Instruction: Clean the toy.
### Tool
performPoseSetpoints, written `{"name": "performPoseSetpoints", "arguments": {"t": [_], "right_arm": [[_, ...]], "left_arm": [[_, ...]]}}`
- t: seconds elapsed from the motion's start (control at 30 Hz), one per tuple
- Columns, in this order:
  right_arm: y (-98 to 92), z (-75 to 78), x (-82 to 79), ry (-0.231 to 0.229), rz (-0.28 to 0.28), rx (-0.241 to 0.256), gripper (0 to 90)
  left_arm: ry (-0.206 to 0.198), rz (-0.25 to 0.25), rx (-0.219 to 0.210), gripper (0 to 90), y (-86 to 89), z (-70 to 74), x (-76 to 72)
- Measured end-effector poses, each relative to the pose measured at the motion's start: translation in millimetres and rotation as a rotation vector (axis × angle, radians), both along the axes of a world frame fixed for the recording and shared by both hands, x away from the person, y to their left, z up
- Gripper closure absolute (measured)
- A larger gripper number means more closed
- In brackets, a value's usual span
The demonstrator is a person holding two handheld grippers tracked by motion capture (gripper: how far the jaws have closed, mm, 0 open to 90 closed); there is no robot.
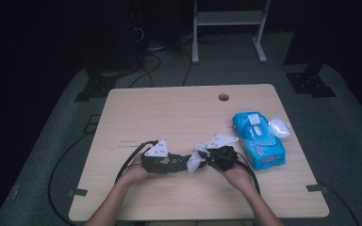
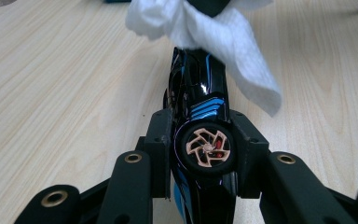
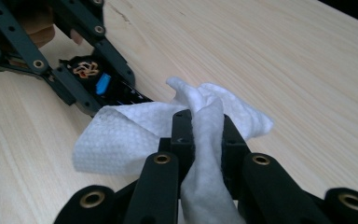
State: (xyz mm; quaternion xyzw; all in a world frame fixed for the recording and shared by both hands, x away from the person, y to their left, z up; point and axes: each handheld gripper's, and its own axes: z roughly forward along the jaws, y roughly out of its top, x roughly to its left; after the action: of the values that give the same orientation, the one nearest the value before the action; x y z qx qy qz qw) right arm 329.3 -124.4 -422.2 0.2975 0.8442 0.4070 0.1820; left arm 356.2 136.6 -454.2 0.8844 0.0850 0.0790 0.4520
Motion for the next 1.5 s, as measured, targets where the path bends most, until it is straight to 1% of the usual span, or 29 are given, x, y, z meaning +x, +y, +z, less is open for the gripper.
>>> {"name": "performPoseSetpoints", "arguments": {"t": [0.07,0.1,0.13,0.17,0.23,0.3,0.37,0.43,0.47,0.5,0.53,0.6,0.63,0.67,0.73,0.83,0.87,0.9,0.93,0.97,1.0,1.07,1.17,1.23,1.3,1.37,1.43,1.47,1.5], "right_arm": [[1.1,0.5,-1.2,-0.003,0.0,-0.003,80.3],[4.1,0.7,-2.1,-0.001,0.005,0.009,80.3],[7.0,0.6,-2.5,-0.002,0.017,0.017,80.3],[13.6,0.0,-3.8,-0.002,0.035,0.021,80.3],[24.9,-2.3,-5.7,0.004,0.069,0.044,80.2],[31.9,-4.0,-7.0,-0.008,0.082,0.041,80.2],[28.4,-3.6,-4.9,0.0,0.074,0.047,80.2],[18.6,-3.0,-3.0,0.0,0.038,0.042,80.2],[18.6,-3.0,-3.0,0.0,0.038,0.042,80.2],[5.3,-2.4,-1.4,-0.002,0.005,0.04,80.2],[-0.9,-2.7,-1.3,-0.004,-0.011,0.03,80.2],[-10.9,-2.7,-1.2,0.004,-0.034,0.039,80.3],[-10.9,-2.7,-1.2,0.004,-0.034,0.039,80.3],[-14.5,-2.4,-2.6,-0.002,-0.045,0.018,80.3],[-15.7,-2.6,-3.3,-0.006,-0.042,0.009,80.3],[-17.8,-4.4,-4.6,-0.009,-0.042,0.015,80.2],[-22.3,-7.7,-7.3,0.001,-0.044,0.027,80.2],[-22.3,-7.7,-7.3,0.001,-0.044,0.027,80.2],[-28.0,-11.4,-8.8,0.016,-0.055,0.023,80.2],[-30.7,-12.5,-9.1,0.018,-0.062,0.015,80.2],[-32.9,-12.9,-9.4,0.027,-0.076,0.024,80.2],[-34.3,-10.5,-9.6,0.026,-0.077,0.046,80.2],[-24.5,-5.1,-10.5,0.013,-0.049,0.058,80.2],[-16.3,-3.6,-10.1,0.003,-0.022,0.05,80.2],[-12.7,-4.0,-9.4,-0.007,-0.015,0.042,80.2],[-17.4,-5.7,-8.0,0.006,-0.022,0.048,80.2],[-24.2,-9.3,-5.8,0.011,-0.053,0.01,80.2],[-27.1,-10.6,-4.8,0.022,-0.068,0.009,80.2],[-31.4,-11.5,-3.8,0.031,-0.082,0.024,80.2]], "left_arm": [[0.0,0.0,0.0,64.6,-0.7,0.0,0.0],[0.001,0.0,0.0,64.6,-0.7,0.0,0.0],[0.0,0.001,-0.001,64.6,-0.7,-0.1,0.0],[0.006,0.002,-0.003,64.6,-0.7,-0.3,-0.2],[0.013,-0.001,-0.008,64.4,-0.5,-0.9,-0.2],[0.011,0.001,-0.01,64.5,-0.3,-1.3,-0.4],[0.007,-0.001,-0.005,64.6,0.1,-1.1,-0.3],[0.005,-0.004,-0.003,64.6,0.0,-1.1,-0.4],[0.005,-0.004,-0.003,64.6,0.0,-1.1,-0.4],[0.008,-0.002,-0.003,64.6,0.1,-1.0,-0.3],[0.011,-0.001,-0.004,64.6,0.0,-1.1,-0.2],[0.012,0.0,0.001,64.6,-1.0,-0.6,-0.1],[0.012,0.0,0.001,64.6,-1.0,-0.6,-0.1],[0.011,0.001,0.002,64.6,-1.7,-0.5,-0.3],[0.011,0.001,0.003,64.6,-1.8,-0.5,-0.4],[0.01,0.001,0.004,64.6,-1.7,-0.5,-0.6],[0.01,-0.001,0.005,64.6,-1.5,-0.5,-0.5],[0.01,-0.001,0.005,64.6,-1.5,-0.5,-0.5],[0.012,-0.001,0.003,64.6,-1.3,-0.6,-0.1],[0.014,-0.002,0.001,64.6,-1.1,-0.8,0.1],[0.014,-0.001,0.0,64.6,-1.1,-0.8,0.1],[0.013,-0.001,0.003,64.6,-1.4,-0.8,0.1],[0.015,0.002,0.002,64.6,-1.5,-0.9,0.1],[0.013,0.003,0.004,64.6,-1.5,-0.9,-0.1],[0.012,0.003,0.005,64.6,-0.3,-0.9,0.3],[0.011,0.002,0.005,64.6,-0.5,-1.0,0.1],[0.011,0.001,0.007,64.6,-0.5,-0.9,0.4],[0.014,0.0,0.004,64.6,-0.4,-1.1,0.8],[0.015,0.0,0.004,64.6,-0.3,-1.1,0.8]]}}
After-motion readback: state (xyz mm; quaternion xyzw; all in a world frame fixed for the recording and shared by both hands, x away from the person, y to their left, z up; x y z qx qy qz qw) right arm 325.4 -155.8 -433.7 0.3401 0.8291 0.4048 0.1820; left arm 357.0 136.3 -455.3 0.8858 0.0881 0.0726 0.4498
